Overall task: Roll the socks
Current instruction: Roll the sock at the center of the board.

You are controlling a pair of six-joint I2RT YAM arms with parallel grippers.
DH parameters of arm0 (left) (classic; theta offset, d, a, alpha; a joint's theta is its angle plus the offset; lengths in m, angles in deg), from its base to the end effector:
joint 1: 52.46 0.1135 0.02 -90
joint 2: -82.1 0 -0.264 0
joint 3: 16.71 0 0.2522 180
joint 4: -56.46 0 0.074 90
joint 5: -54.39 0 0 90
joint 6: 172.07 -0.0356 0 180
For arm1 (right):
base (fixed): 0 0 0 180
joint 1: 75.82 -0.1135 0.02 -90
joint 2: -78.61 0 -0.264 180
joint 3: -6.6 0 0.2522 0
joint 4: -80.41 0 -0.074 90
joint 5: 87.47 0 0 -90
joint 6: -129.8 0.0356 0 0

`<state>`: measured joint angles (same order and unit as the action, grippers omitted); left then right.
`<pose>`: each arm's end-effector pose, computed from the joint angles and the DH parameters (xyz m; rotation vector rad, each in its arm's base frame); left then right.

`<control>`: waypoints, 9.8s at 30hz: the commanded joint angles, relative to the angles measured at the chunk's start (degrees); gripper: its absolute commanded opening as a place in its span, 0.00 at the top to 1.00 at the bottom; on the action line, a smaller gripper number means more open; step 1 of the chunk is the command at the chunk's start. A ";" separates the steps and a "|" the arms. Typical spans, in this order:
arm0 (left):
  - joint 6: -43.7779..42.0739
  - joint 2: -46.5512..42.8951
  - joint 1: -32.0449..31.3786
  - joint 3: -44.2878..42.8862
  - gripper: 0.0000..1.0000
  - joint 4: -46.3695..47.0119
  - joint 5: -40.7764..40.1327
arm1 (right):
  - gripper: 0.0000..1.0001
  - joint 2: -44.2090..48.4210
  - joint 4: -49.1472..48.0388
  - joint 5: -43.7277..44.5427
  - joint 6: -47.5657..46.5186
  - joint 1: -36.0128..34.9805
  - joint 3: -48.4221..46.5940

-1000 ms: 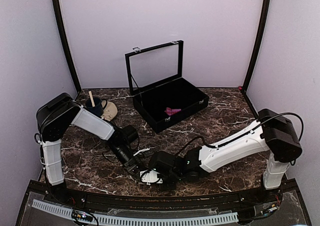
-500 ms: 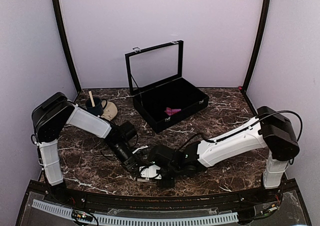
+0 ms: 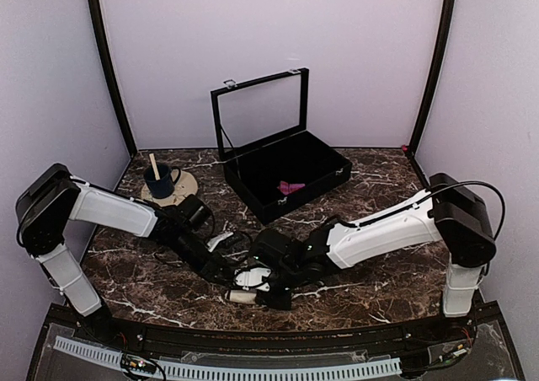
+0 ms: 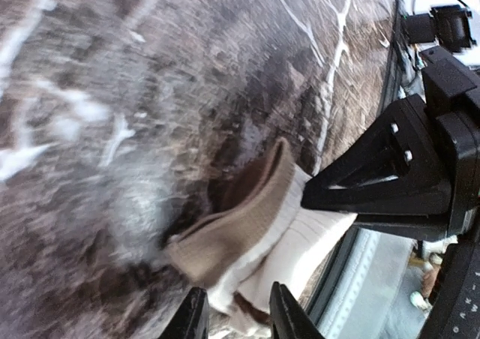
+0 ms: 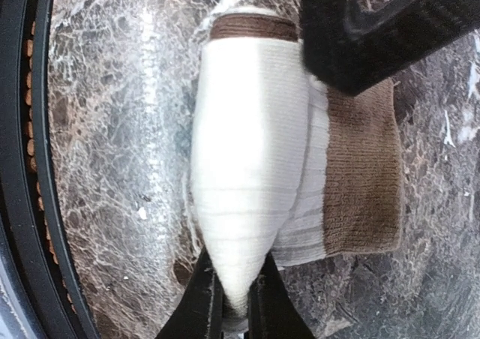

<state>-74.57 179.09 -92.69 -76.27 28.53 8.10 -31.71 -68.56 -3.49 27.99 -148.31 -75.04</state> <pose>0.2086 -0.2086 0.1316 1.0201 2.6069 -1.2693 0.1132 0.3713 0.1456 -1.8371 1.9724 0.4908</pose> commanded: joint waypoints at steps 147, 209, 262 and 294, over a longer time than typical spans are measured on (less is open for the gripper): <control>-6.87 -1.73 -17.93 3.29 1.00 6.52 -20.80 | 0.69 -6.96 5.11 -42.02 18.82 27.45 -3.01; -13.47 12.96 -5.67 -8.27 1.00 -11.57 6.72 | 0.56 7.01 -14.15 12.46 -5.19 -7.40 10.04; 4.37 -7.68 -2.53 4.27 0.76 6.90 -18.90 | 1.00 -6.06 0.11 -13.48 6.97 3.13 2.23; 11.24 -28.54 -16.11 18.74 0.72 16.94 -40.76 | 1.00 -7.94 1.31 -24.34 11.64 6.83 -0.69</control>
<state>-66.11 155.57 -108.69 -60.32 42.38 -27.64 -36.58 -72.42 -28.15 38.59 -141.65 -77.55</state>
